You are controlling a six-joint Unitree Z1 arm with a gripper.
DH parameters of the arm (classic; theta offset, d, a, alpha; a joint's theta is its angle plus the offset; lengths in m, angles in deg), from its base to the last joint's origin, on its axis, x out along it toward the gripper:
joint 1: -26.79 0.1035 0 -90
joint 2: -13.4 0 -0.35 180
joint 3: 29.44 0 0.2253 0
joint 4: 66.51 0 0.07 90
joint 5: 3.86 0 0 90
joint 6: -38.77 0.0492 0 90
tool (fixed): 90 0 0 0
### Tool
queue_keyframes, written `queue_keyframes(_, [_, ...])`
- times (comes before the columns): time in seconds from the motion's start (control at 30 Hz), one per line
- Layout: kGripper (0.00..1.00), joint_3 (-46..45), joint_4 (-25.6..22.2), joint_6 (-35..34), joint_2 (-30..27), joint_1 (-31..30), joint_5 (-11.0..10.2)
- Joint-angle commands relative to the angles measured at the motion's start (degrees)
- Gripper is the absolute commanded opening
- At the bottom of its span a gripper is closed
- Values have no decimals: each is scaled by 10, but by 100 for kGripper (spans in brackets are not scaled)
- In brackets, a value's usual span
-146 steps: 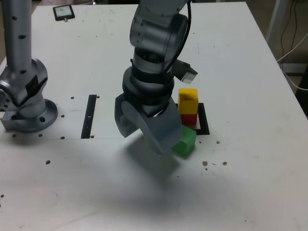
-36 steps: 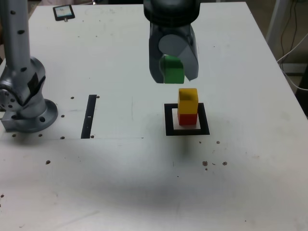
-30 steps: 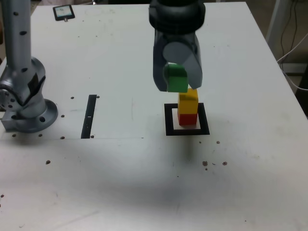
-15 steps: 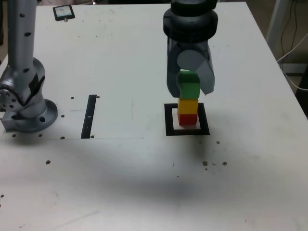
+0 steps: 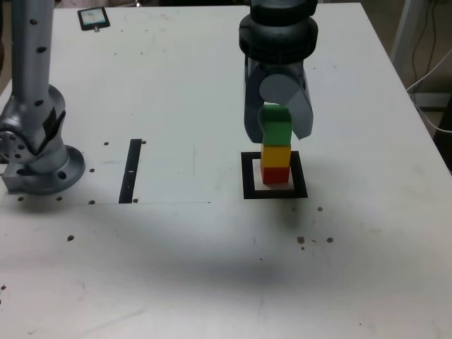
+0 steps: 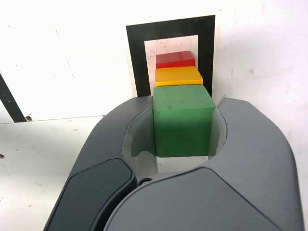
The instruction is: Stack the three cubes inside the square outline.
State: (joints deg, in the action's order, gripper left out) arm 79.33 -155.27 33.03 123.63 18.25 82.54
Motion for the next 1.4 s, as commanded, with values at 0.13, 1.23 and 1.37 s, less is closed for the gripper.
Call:
queue_keyframes(0.13, [39,-1,-2,9,4,1,12])
queue_keyframes(1.23, [99,-3,-70,36,-69,1,-10])
queue_keyframes(1.37, [99,-18,-88,44,-114,2,-6])
